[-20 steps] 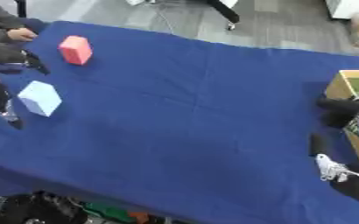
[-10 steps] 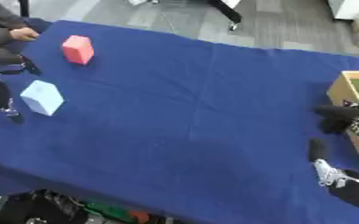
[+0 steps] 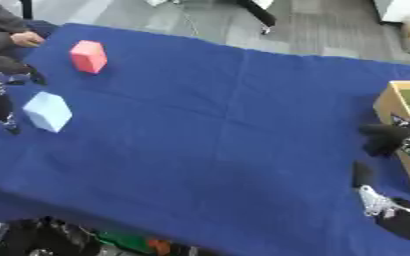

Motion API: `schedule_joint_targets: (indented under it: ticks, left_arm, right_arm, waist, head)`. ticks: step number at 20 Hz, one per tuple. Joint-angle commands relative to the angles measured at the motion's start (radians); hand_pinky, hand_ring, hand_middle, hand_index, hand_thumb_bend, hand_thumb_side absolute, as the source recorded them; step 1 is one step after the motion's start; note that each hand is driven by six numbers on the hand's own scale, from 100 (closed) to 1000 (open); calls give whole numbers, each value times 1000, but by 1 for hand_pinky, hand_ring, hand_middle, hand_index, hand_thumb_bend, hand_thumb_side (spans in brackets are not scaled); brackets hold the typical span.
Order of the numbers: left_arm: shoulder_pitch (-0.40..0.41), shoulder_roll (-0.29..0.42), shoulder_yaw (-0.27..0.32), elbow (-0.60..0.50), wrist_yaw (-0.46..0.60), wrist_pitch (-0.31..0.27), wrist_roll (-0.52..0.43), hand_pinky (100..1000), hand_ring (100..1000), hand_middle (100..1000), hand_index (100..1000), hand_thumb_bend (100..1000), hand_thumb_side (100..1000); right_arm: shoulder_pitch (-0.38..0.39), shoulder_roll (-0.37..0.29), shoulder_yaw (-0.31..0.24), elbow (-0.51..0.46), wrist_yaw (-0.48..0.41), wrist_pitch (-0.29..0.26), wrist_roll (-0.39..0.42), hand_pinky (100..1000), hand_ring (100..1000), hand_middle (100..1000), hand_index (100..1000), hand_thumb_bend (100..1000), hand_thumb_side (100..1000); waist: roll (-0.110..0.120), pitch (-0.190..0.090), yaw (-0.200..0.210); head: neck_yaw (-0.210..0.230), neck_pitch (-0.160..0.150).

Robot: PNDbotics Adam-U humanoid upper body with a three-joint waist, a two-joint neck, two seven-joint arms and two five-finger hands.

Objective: Pick up the objects with one hand, pass them to the other hand, and then place them into the box on the other side of the table.

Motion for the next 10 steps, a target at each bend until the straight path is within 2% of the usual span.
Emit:
schedule_joint_targets:
  ticks: [1,10]
  left_arm:
    - [-24,17,17,12,-18,-7,8,912,881,853,927,711,100]
    - [-43,-20,-5,30,-36,-28,26,904,854,808,884,620,100]
  right_arm:
    - [-8,-10,-4,-21,-6,-1,3,391,473,494,773,100,323]
    - [-8,-5,0,-21,-8,-2,8,389,472,493,772,100,326]
  waist:
    - [-4,-12,-3]
    - [-9,-9,-13]
  head:
    - [5,-2]
    - [13,-2]
